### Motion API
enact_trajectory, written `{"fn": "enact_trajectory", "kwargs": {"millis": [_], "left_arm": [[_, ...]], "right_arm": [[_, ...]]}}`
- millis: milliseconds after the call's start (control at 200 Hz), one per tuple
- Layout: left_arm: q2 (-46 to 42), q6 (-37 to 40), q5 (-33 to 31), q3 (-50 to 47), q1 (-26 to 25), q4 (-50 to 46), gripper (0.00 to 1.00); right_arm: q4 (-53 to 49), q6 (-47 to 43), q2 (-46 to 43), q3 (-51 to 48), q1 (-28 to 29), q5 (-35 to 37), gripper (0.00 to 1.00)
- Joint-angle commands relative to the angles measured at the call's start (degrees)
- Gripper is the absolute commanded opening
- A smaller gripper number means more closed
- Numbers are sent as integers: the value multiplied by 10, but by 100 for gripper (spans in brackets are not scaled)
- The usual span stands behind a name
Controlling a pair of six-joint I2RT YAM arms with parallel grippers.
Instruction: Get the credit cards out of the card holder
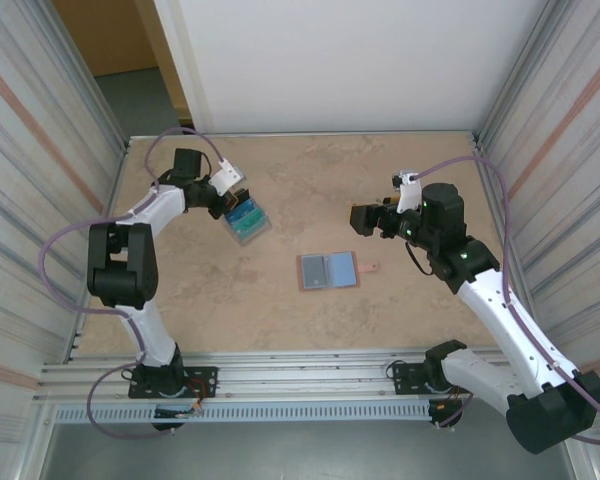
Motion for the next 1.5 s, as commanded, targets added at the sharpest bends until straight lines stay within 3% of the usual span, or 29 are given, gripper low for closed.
{"fn": "enact_trajectory", "kwargs": {"millis": [0, 601, 852, 1233, 1318, 1378, 1493], "left_arm": [[14, 3, -3, 17, -5, -12, 0], [34, -14, -29, 49, -49, -11, 0], [3, -16, -66, 45, -48, -22, 21], [-64, -25, -94, 18, -47, -11, 27], [-90, -30, -96, 14, -49, -11, 30], [-114, -38, -99, 5, -52, -7, 34], [-171, -90, -134, -27, -66, 18, 62]], "right_arm": [[17, 15, 3, -7, -5, -2, 99], [10, 33, -1, -14, -6, 36, 99], [10, 36, 1, -14, -5, 28, 99], [-21, 38, 9, -4, -5, 32, 100], [-42, 37, 31, 2, -3, 33, 96], [-60, 37, 40, 7, 1, 42, 92], [-91, 39, 57, 8, 22, 68, 89]]}}
